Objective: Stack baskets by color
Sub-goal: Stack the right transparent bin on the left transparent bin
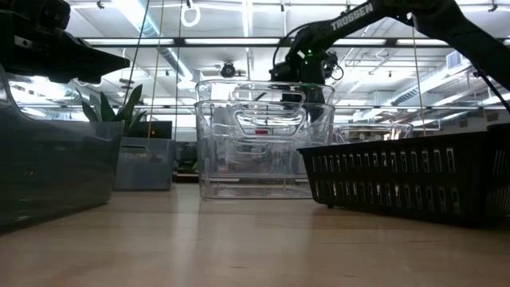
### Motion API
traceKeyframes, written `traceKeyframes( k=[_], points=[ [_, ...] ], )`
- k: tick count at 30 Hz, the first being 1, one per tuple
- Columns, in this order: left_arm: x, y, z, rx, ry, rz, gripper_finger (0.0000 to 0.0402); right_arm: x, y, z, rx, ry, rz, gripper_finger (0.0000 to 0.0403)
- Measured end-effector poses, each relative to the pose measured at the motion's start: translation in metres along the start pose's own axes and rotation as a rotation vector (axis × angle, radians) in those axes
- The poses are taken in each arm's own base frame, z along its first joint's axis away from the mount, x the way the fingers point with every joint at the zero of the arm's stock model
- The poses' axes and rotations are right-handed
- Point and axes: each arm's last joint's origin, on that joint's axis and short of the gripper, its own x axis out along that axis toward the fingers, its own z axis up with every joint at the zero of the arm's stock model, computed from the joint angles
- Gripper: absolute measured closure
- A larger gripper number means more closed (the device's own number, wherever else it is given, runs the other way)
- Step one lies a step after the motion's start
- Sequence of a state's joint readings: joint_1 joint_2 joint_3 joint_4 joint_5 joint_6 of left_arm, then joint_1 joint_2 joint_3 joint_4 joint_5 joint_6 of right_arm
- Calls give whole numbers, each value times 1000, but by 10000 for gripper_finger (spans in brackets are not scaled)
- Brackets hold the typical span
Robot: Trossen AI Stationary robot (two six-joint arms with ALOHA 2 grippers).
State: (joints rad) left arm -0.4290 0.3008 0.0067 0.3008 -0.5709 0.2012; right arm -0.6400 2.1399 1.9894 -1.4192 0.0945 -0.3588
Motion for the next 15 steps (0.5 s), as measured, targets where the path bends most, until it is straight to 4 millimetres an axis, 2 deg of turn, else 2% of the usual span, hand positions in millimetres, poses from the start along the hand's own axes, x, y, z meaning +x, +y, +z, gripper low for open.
traceKeyframes(
  k=[5,10,15],
  points=[
    [0,0,0,0,0,0,372,18,-9,-6,18,58,-57,195],
    [0,0,0,0,0,0,366,26,-15,-9,35,70,-63,199],
    [0,0,0,0,0,0,368,33,-16,-8,32,59,-67,222]
  ],
)
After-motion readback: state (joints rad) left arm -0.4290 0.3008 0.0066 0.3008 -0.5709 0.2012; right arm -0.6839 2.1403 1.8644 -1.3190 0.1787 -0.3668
